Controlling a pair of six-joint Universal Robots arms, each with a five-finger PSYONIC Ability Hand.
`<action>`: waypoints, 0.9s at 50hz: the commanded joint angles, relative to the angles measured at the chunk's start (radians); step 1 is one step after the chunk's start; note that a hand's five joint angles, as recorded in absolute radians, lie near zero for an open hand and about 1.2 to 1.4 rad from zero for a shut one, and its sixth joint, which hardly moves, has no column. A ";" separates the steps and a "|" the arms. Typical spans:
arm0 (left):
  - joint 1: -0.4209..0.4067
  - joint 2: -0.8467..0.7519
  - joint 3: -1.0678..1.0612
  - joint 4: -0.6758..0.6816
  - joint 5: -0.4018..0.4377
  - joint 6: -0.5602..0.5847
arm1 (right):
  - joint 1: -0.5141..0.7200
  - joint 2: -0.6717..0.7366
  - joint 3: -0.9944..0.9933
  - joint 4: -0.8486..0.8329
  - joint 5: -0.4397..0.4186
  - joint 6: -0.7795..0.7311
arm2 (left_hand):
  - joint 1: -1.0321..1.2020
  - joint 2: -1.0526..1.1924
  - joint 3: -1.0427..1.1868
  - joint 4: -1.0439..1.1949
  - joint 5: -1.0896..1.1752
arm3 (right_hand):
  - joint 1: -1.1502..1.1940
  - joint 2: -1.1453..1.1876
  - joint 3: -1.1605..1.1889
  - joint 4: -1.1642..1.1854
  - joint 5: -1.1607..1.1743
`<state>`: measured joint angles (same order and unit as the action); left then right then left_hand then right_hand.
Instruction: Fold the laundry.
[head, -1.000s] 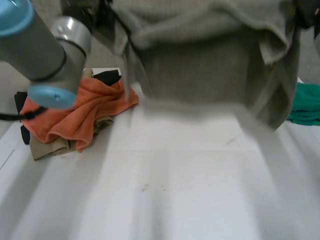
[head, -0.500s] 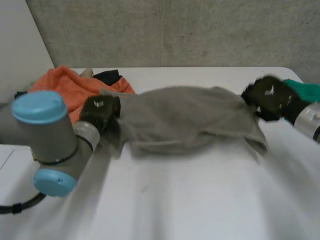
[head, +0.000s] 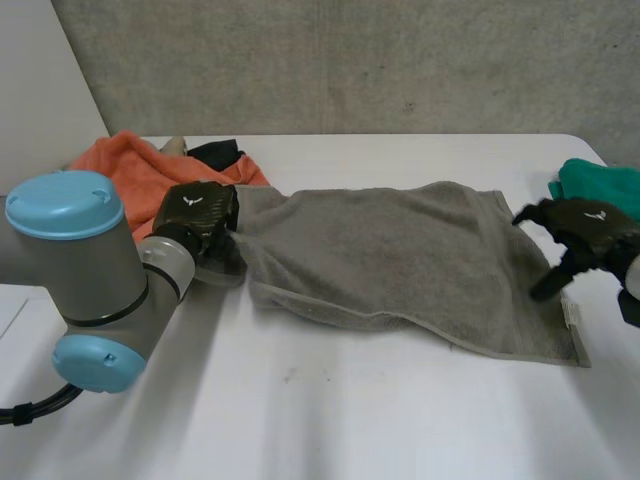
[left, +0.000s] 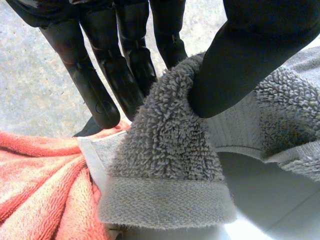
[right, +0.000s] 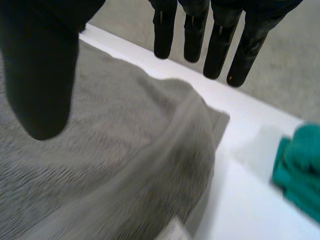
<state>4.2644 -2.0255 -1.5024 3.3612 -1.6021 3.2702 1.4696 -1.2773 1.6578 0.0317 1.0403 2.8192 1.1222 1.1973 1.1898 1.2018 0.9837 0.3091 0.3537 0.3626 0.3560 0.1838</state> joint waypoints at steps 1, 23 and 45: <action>0.005 -0.004 0.007 0.003 0.001 0.002 | -0.071 -0.037 0.146 0.053 0.000 -0.139 | 0.274 0.199 0.206 0.194 0.238 | 0.243 0.198 0.189 0.196 0.193; 0.031 -0.137 0.241 -0.006 -0.004 0.002 | -0.112 0.079 0.267 -0.171 -0.083 -0.396 | 0.274 0.199 0.206 0.194 0.238 | 0.363 0.318 0.309 0.316 0.314; 0.026 -0.134 0.215 -0.017 -0.005 -0.003 | -0.071 0.162 0.183 -0.248 -0.074 -0.397 | 0.274 0.199 0.206 0.194 0.238 | 0.624 0.580 0.571 0.577 0.575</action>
<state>4.2927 -2.1598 -1.2760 3.3523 -1.6076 3.2698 1.3899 -1.1222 1.8565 -0.2090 0.9673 2.4221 1.1222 1.1973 1.1898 1.2020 0.9837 0.6681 0.7825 0.7815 0.7820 0.5633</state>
